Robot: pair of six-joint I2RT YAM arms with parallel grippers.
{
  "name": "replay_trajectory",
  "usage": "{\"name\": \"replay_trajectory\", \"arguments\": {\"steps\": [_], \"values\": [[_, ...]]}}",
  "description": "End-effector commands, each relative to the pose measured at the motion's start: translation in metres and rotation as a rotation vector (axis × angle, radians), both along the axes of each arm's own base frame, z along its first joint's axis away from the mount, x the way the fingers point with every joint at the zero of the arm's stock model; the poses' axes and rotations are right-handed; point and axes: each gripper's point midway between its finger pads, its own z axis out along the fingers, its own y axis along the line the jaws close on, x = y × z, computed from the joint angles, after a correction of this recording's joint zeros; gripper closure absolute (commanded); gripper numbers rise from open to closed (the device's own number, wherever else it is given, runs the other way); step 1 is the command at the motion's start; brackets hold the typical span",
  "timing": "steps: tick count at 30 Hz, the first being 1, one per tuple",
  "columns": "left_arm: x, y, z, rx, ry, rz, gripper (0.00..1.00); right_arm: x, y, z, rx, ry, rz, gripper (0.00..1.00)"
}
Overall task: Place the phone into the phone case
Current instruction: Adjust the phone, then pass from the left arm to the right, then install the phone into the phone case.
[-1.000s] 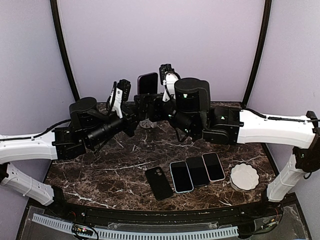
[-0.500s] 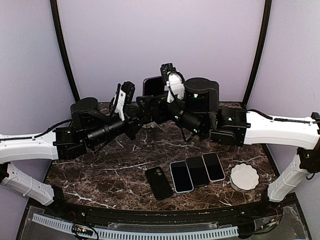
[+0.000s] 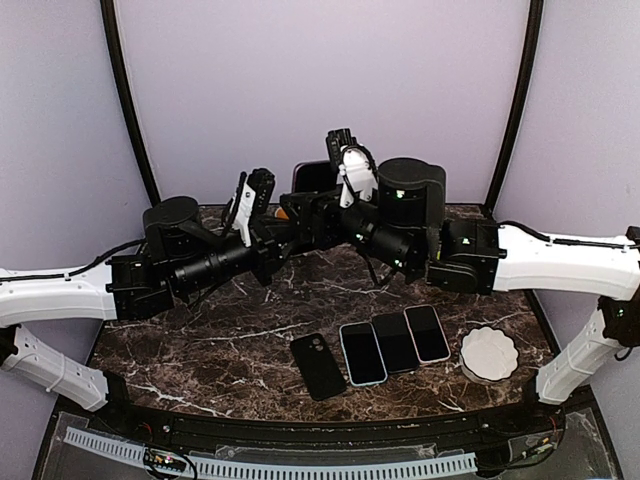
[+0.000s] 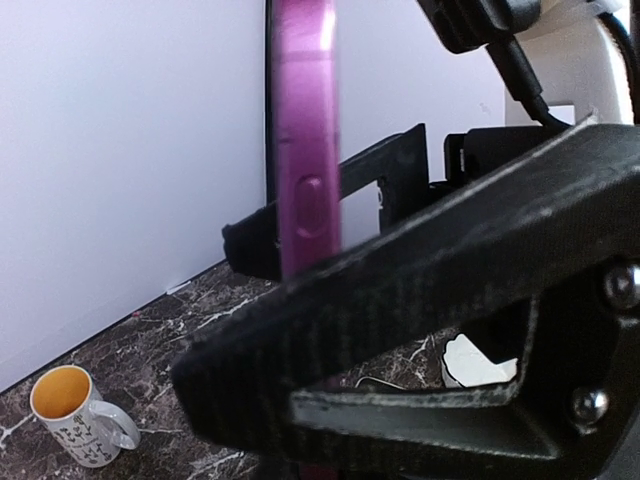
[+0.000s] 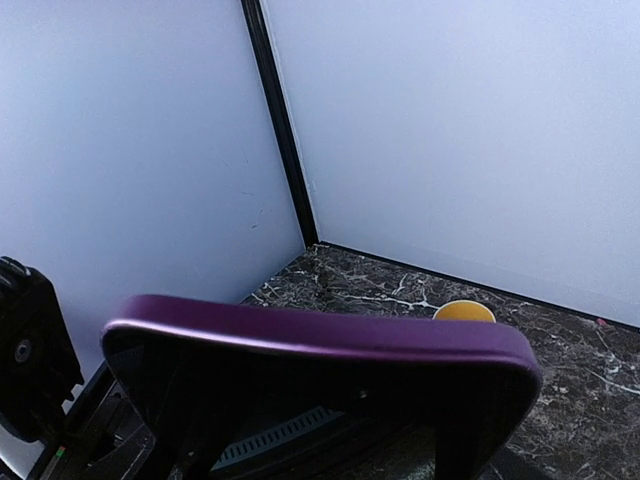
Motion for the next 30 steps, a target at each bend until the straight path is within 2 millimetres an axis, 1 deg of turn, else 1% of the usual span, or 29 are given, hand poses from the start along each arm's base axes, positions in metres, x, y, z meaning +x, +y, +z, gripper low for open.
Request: {"name": "replay_trajectory", "arguments": {"steps": [1,2,3,4,5,6,7,8,9,10,11,12,13,14,15,18,19,20,21,22,25,27,30], "values": [[-0.001,0.006,0.028,-0.065,-0.023,0.014,0.59,0.008,-0.015,0.009,0.029,0.02,-0.053,0.65],[-0.002,0.007,0.018,-0.028,-0.001,0.014,0.39,0.01,-0.015,0.005,0.019,0.044,-0.056,0.71],[-0.002,0.009,0.012,-0.01,0.014,0.017,0.31,0.012,-0.015,-0.004,-0.007,0.072,-0.057,0.74],[-0.004,0.012,-0.003,0.038,0.046,0.021,0.2,0.015,-0.015,-0.015,-0.042,0.104,-0.059,0.76],[-0.004,0.015,-0.012,0.061,0.07,0.027,0.16,0.016,-0.015,-0.026,-0.072,0.134,-0.061,0.77],[-0.005,0.021,-0.03,0.114,0.108,0.033,0.1,0.017,-0.015,-0.04,-0.106,0.162,-0.066,0.78],[0.0,0.028,-0.041,0.129,0.152,0.062,0.08,0.016,-0.014,-0.055,-0.138,0.194,-0.068,0.78],[0.001,0.037,-0.063,0.185,0.209,0.085,0.07,0.015,-0.013,-0.073,-0.166,0.236,-0.07,0.78],[0.011,0.049,-0.074,0.183,0.278,0.13,0.07,0.013,-0.011,-0.09,-0.185,0.276,-0.064,0.78],[0.011,0.061,-0.095,0.225,0.345,0.154,0.07,0.009,-0.008,-0.108,-0.2,0.318,-0.051,0.78],[0.02,0.074,-0.104,0.207,0.412,0.197,0.06,0.006,-0.006,-0.126,-0.214,0.361,-0.044,0.8],[0.02,0.085,-0.119,0.225,0.46,0.224,0.07,0.001,-0.003,-0.141,-0.225,0.398,-0.035,0.82],[0.028,0.097,-0.125,0.21,0.501,0.27,0.07,-0.002,0.0,-0.157,-0.242,0.432,-0.027,0.83],[0.028,0.106,-0.137,0.228,0.531,0.299,0.06,-0.009,0.005,-0.17,-0.263,0.455,-0.013,0.84],[0.034,0.116,-0.142,0.225,0.555,0.342,0.06,-0.012,0.009,-0.183,-0.287,0.474,-0.013,0.84],[0.04,0.131,-0.166,0.284,0.634,0.404,0.03,-0.025,0.022,-0.22,-0.387,0.518,-0.007,0.83],[0.046,0.132,-0.171,0.303,0.652,0.416,0.02,-0.027,0.023,-0.238,-0.43,0.543,-0.012,0.84],[0.046,0.135,-0.176,0.332,0.67,0.423,0.01,-0.03,0.024,-0.247,-0.453,0.562,-0.012,0.85],[0.051,0.135,-0.178,0.352,0.675,0.43,0.01,-0.032,0.025,-0.256,-0.467,0.58,-0.011,0.85],[0.053,0.136,-0.18,0.372,0.674,0.431,0.01,-0.035,0.027,-0.261,-0.467,0.594,-0.003,0.86],[0.069,0.14,-0.178,0.368,0.666,0.457,0.01,-0.045,0.033,-0.275,-0.452,0.648,0.023,0.86],[0.074,0.143,-0.178,0.344,0.679,0.458,0.01,-0.05,0.03,-0.284,-0.484,0.668,0.008,0.86],[0.076,0.148,-0.178,0.318,0.697,0.445,0.01,-0.056,0.023,-0.292,-0.528,0.677,-0.022,0.86]]}}
